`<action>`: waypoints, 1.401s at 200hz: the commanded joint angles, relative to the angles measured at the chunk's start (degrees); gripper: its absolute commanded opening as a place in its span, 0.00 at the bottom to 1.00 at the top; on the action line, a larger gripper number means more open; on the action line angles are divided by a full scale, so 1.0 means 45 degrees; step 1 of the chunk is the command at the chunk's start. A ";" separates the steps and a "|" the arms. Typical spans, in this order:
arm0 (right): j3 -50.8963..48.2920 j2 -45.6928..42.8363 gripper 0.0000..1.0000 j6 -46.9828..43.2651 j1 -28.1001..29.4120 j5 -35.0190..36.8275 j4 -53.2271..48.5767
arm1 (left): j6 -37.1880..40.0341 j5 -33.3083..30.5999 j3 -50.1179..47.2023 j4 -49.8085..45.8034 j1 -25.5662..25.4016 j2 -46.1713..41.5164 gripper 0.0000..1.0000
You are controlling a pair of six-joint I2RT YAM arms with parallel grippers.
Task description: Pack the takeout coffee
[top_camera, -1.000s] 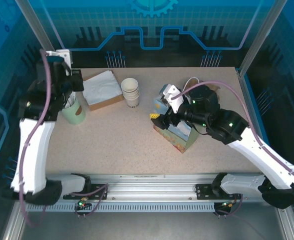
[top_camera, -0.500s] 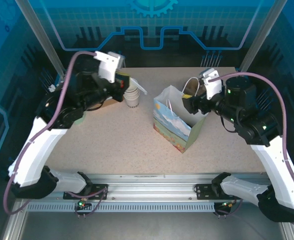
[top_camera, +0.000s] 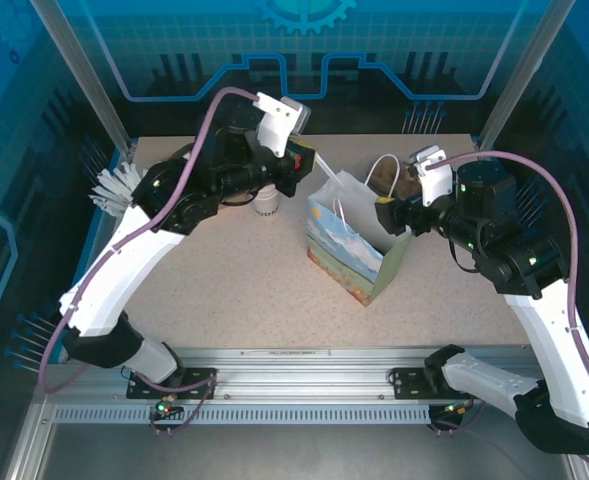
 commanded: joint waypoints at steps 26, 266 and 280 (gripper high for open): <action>-0.0555 -0.0057 0.90 0.0347 -0.0291 -0.0494 0.0062 | 0.0524 -0.0765 0.0029 -0.0302 -0.0057 0.1660 0.01; 0.0295 0.2673 0.90 -0.1429 0.4573 -0.1398 0.2657 | -0.2995 0.0218 -1.0014 0.5074 0.5113 -0.4062 0.50; 0.0499 0.3088 0.90 -0.1463 0.4744 -0.1175 0.2588 | -0.3130 -0.0009 -1.0638 0.5092 0.5639 -0.4363 0.55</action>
